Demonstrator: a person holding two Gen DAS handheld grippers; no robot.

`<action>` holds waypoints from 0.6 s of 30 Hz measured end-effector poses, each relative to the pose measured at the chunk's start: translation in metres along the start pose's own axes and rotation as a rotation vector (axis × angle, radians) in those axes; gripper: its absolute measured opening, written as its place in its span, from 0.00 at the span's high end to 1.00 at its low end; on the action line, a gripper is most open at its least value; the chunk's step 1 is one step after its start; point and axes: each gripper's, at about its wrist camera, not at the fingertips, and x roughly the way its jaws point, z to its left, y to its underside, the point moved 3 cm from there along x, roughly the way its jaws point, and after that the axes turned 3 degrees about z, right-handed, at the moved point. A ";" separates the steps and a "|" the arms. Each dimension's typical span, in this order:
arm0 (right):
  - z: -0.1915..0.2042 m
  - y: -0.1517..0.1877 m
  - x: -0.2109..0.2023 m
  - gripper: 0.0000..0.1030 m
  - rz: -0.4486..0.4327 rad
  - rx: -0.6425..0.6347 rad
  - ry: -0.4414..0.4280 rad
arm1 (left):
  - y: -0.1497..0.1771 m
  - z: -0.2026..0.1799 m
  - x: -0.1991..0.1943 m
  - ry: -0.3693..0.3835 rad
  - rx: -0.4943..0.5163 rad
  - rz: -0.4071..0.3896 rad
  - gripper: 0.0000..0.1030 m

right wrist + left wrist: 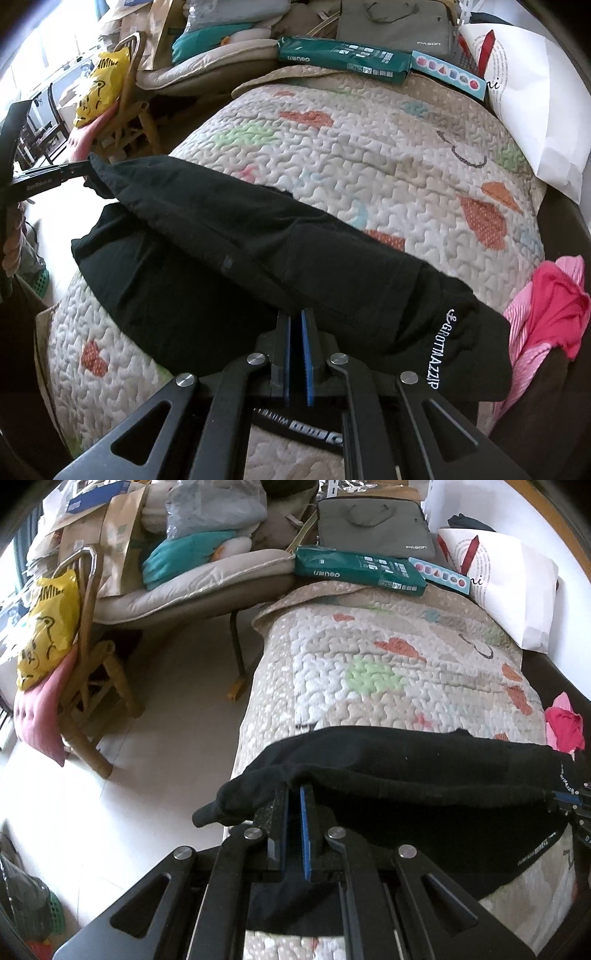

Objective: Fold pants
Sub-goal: 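Lift the waistband with both grippers and fold it over toward the hems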

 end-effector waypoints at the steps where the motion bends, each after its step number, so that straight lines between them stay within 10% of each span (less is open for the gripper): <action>1: 0.002 0.003 0.000 0.94 0.001 -0.001 0.002 | 0.003 -0.001 -0.001 -0.001 -0.003 0.002 0.94; 18: 0.015 0.053 0.011 0.94 0.051 0.022 -0.013 | 0.061 -0.005 0.004 -0.055 -0.019 0.109 0.94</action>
